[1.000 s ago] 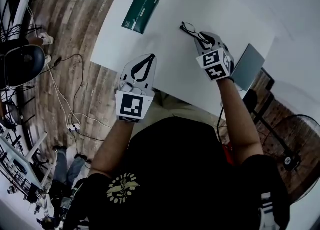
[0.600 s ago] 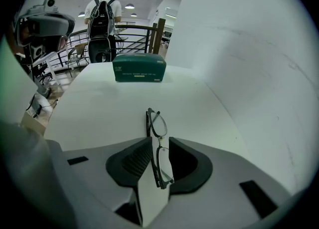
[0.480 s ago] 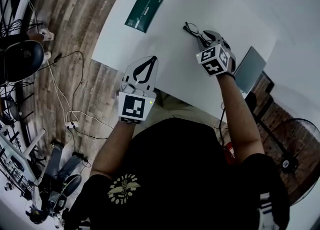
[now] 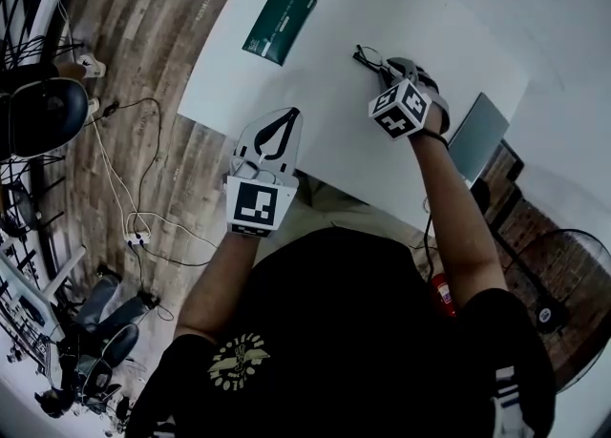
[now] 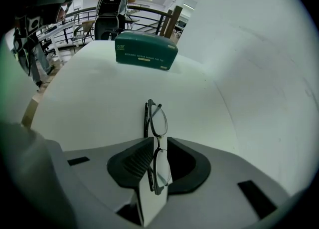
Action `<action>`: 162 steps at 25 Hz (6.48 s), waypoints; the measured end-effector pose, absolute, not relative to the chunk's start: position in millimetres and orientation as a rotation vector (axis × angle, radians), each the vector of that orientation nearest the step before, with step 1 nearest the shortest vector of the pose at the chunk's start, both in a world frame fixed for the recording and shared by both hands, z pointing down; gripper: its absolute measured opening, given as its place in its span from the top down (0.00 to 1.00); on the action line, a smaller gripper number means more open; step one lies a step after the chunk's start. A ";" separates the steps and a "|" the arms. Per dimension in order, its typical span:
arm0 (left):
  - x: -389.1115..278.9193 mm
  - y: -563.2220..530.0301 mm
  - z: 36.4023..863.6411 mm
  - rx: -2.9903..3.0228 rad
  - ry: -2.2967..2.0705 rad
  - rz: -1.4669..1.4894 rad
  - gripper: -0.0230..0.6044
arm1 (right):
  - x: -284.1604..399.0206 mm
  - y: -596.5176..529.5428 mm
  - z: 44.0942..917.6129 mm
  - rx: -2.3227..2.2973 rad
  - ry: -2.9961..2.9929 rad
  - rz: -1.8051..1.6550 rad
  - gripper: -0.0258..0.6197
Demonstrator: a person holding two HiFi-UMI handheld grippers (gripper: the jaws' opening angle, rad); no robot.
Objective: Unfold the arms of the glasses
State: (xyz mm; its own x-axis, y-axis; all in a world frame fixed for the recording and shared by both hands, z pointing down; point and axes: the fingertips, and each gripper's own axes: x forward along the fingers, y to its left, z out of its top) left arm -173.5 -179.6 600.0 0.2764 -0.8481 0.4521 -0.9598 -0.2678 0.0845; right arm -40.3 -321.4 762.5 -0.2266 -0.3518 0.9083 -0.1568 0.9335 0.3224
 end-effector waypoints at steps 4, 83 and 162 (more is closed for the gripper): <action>-173.0 -177.7 602.7 2.205 -1.637 0.464 0.95 | -42.0 -321.5 770.5 0.356 -1.771 -0.236 0.86; -76.7 -66.3 496.5 2.520 -1.240 0.327 0.84 | -63.6 -115.8 461.7 0.889 -2.698 0.191 0.93; -100.6 -194.0 481.8 2.869 -0.671 0.835 0.92 | 25.7 -212.4 472.2 1.280 -2.250 -0.101 0.93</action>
